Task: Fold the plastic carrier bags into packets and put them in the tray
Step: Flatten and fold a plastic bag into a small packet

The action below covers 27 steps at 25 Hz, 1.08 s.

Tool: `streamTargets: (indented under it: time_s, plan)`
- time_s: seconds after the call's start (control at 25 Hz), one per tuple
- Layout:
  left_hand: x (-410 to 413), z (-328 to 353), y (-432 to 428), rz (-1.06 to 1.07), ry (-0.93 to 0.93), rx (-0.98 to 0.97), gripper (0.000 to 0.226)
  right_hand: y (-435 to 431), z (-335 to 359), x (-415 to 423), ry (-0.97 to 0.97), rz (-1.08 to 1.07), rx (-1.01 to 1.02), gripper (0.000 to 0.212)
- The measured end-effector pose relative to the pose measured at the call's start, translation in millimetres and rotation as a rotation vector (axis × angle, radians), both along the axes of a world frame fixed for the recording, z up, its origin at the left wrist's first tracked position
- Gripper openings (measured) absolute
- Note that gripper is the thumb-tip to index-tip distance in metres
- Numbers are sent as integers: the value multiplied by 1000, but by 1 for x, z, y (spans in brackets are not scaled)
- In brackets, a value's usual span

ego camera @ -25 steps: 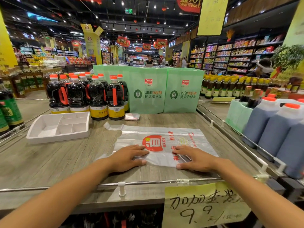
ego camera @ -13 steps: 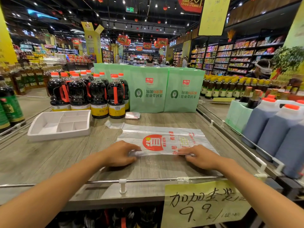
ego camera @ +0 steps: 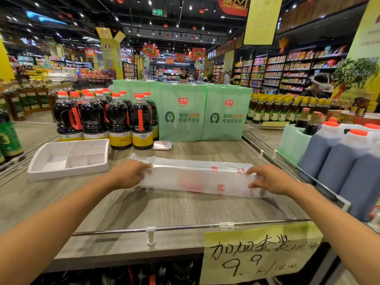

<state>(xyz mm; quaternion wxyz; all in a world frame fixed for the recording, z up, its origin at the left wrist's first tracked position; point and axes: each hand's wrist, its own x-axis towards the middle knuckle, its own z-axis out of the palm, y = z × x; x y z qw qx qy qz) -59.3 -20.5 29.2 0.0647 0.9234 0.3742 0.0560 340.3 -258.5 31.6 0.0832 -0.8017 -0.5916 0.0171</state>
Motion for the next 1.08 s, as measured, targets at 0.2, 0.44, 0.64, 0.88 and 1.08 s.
streamTargets:
  time_s: [0.2, 0.44, 0.64, 0.88, 1.08]
  plan:
    - [24, -7, -1, 34, 325, 336, 70, 13, -2, 3, -365, 51, -124, 59]
    - [80, -40, -18, -294, 89, 53, 54, 20, -19, -15, -344, 161, -125, 51]
    - [103, -54, -21, -320, 80, -33, 55, 33, -47, -36, 122, 230, -137, 55]
    - [87, -71, -12, -279, 208, -95, 58, 31, -58, -24, 51, 159, -388, 63]
    - [74, -66, -3, -248, 279, -127, 98, 25, -59, -14, 32, 99, -444, 64]
